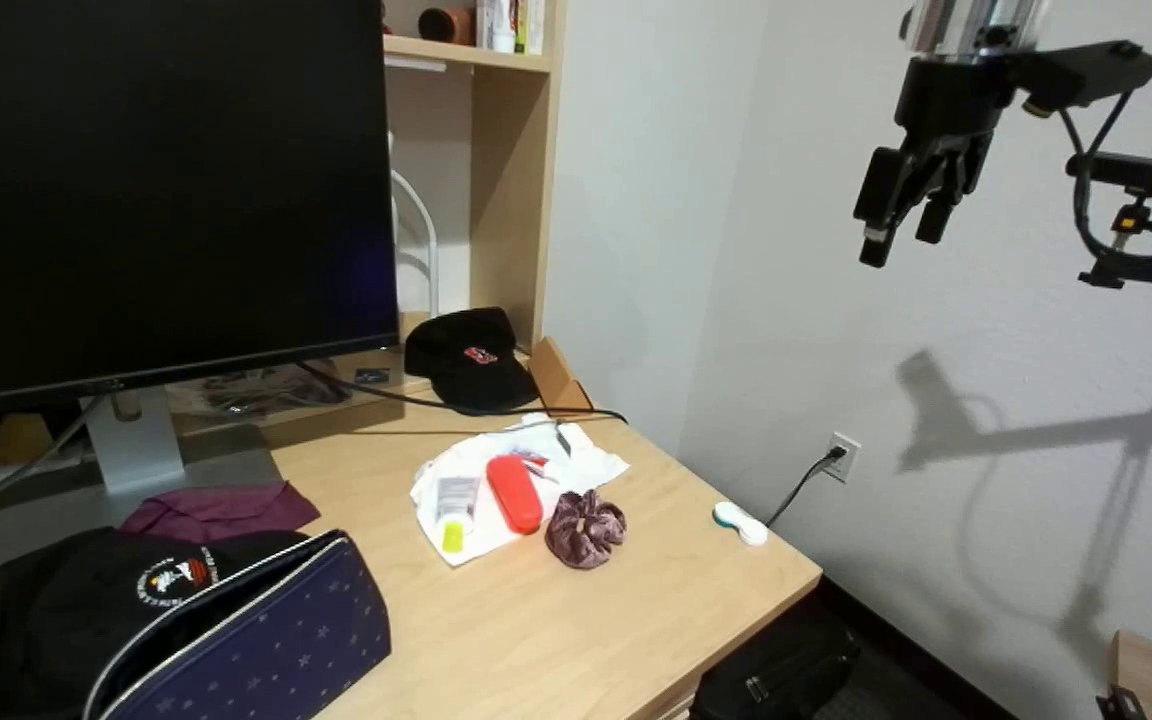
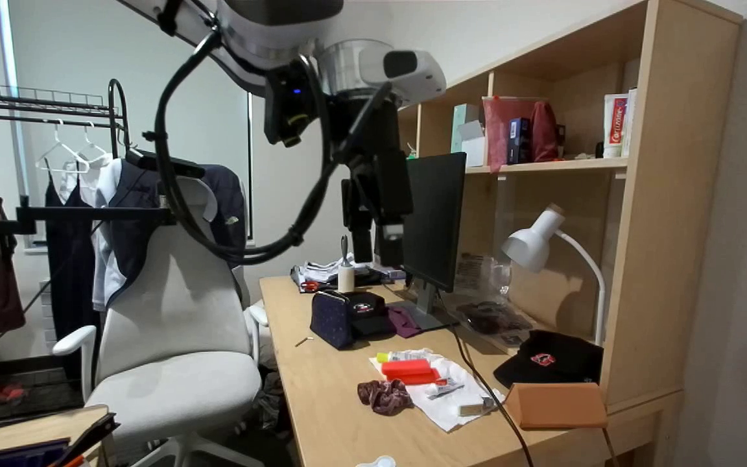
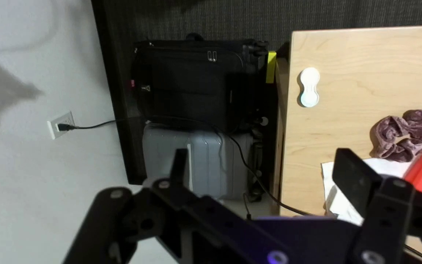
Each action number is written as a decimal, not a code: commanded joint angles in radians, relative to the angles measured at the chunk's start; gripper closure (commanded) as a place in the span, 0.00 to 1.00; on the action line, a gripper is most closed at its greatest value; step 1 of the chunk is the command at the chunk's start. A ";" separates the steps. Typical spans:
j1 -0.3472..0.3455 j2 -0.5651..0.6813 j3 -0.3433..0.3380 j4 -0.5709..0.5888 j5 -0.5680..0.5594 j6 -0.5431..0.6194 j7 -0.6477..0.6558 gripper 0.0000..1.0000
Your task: Take the white lying object and put it upright
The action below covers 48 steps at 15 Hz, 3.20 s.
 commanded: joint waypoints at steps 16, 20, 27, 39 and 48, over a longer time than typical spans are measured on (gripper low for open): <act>0.050 1.007 0.125 0.916 0.323 -0.172 -0.308 0.00; 0.047 1.131 0.163 1.083 0.369 -0.244 -0.290 0.00; 0.052 1.153 0.157 1.112 0.348 -0.232 -0.280 0.00; 0.013 1.215 0.162 1.096 0.414 -0.193 -0.188 0.00; 0.011 1.332 0.160 1.188 0.429 -0.222 -0.142 0.00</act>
